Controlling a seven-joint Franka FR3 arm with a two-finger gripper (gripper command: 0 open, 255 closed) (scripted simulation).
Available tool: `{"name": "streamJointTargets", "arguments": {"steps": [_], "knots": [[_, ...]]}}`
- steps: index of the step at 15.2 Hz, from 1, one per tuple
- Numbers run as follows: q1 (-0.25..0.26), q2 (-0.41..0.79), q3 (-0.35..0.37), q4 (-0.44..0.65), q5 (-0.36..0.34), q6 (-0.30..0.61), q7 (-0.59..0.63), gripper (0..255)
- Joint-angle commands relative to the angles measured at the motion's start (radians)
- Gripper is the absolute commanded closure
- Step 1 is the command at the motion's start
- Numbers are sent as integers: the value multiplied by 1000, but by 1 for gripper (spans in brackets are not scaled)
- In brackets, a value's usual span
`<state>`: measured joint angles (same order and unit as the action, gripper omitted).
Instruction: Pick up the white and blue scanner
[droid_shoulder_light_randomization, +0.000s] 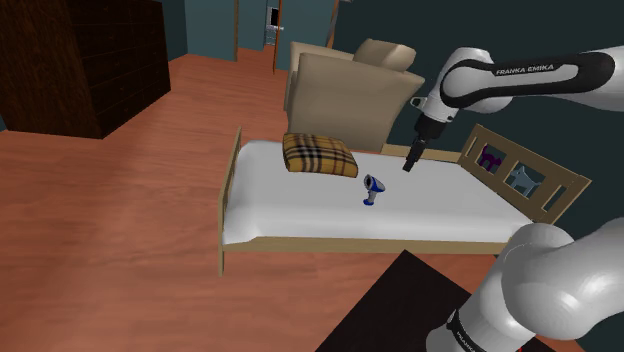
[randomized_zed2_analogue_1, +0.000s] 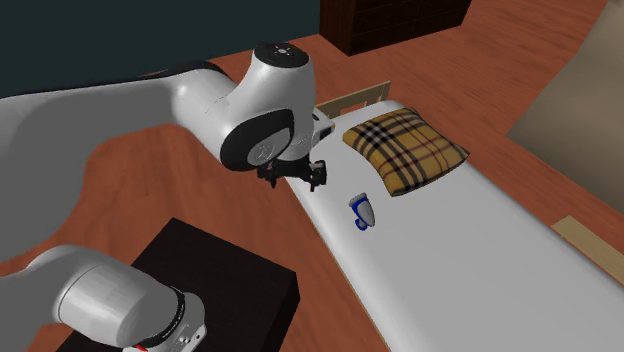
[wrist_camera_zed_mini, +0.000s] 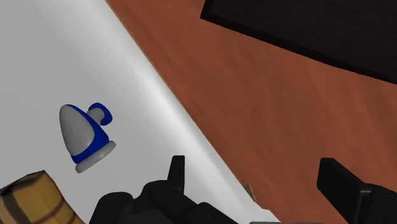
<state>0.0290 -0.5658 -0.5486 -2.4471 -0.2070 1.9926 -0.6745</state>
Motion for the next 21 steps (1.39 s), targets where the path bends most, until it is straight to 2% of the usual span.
{"name": "streamJointTargets", "arguments": {"steps": [1, 4, 6, 8, 10, 11, 13, 15, 18, 21], "knots": [[27, 68, -72, 28, 20, 42, -95, 0], [82, 188, -186, 82, 82, 97, -248, 0], [127, 283, -266, 127, 152, 126, -365, 0], [174, 396, -347, 180, 254, 144, -501, 0], [206, 537, -415, 243, 397, 142, -661, 0], [206, 616, -434, 278, 480, 131, -746, 0], [156, 769, -423, 358, 632, 92, -898, 0], [68, 893, -368, 442, 737, 49, -1008, 0], [-56, 1048, -285, 578, 840, -11, -1120, 0], [-165, 1186, -212, 727, 905, -68, -1194, 0]]}}
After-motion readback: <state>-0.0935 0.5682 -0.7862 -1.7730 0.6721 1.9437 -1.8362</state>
